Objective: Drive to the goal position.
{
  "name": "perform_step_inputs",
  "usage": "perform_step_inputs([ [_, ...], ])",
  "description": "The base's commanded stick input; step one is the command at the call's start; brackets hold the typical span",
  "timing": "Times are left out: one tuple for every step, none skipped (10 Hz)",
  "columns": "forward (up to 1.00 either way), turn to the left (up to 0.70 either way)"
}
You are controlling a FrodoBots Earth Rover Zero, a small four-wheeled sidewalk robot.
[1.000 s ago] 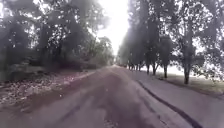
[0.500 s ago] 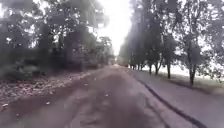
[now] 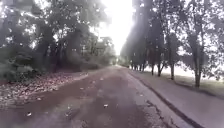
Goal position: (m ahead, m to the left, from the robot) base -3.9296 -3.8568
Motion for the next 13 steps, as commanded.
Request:
perform_step_inputs([
  [0.85,0.0],
  [0.85,0.0],
  [0.85,0.0],
  [0.85,0.0],
  [0.85,0.0],
  [0.85,0.0],
  [0.85,0.0],
  [0.85,0.0],
  [0.85,0.0],
  [0.85,0.0],
  [0.85,0.0],
  [0.85,0.0],
  [0.85,0.0],
])
